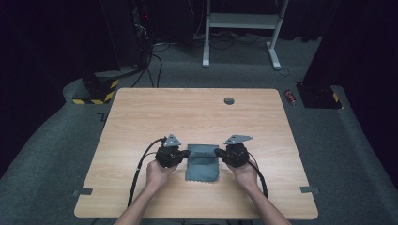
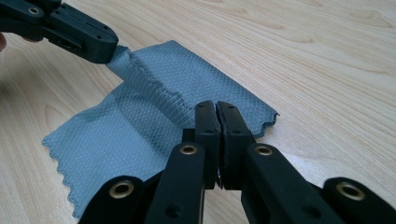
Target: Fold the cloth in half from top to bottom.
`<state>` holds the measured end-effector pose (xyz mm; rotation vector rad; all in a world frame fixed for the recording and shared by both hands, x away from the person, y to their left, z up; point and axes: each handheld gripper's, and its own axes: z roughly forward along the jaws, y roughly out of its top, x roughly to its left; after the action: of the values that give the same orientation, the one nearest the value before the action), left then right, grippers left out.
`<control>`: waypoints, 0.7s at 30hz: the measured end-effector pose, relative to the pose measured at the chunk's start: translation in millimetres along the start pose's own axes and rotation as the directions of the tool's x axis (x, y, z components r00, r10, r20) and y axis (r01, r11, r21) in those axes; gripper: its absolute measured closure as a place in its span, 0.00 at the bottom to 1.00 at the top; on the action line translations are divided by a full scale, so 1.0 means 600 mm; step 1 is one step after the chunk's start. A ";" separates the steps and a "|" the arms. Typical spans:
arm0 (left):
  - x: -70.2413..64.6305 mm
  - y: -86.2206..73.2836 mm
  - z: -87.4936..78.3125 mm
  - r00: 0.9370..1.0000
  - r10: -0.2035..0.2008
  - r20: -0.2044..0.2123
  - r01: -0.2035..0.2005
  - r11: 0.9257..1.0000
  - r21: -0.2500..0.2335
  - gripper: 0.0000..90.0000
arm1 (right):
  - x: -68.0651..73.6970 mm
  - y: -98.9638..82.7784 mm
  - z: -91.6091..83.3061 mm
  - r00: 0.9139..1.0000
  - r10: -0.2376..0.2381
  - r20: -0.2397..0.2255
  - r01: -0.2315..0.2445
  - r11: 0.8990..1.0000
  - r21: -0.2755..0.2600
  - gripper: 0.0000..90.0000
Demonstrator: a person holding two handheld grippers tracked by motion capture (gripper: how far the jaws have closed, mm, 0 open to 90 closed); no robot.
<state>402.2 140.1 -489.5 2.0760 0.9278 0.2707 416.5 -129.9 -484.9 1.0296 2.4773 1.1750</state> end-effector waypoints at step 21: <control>-0.002 -0.012 -0.018 1.000 -0.023 0.020 0.023 1.000 -0.021 0.99 | 0.015 -0.002 -0.012 1.000 -0.014 -0.026 0.013 1.000 -0.021 0.98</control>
<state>392.6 148.3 -487.9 2.0442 0.9329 0.2465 406.2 -128.5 -480.3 0.9970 2.4822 1.2151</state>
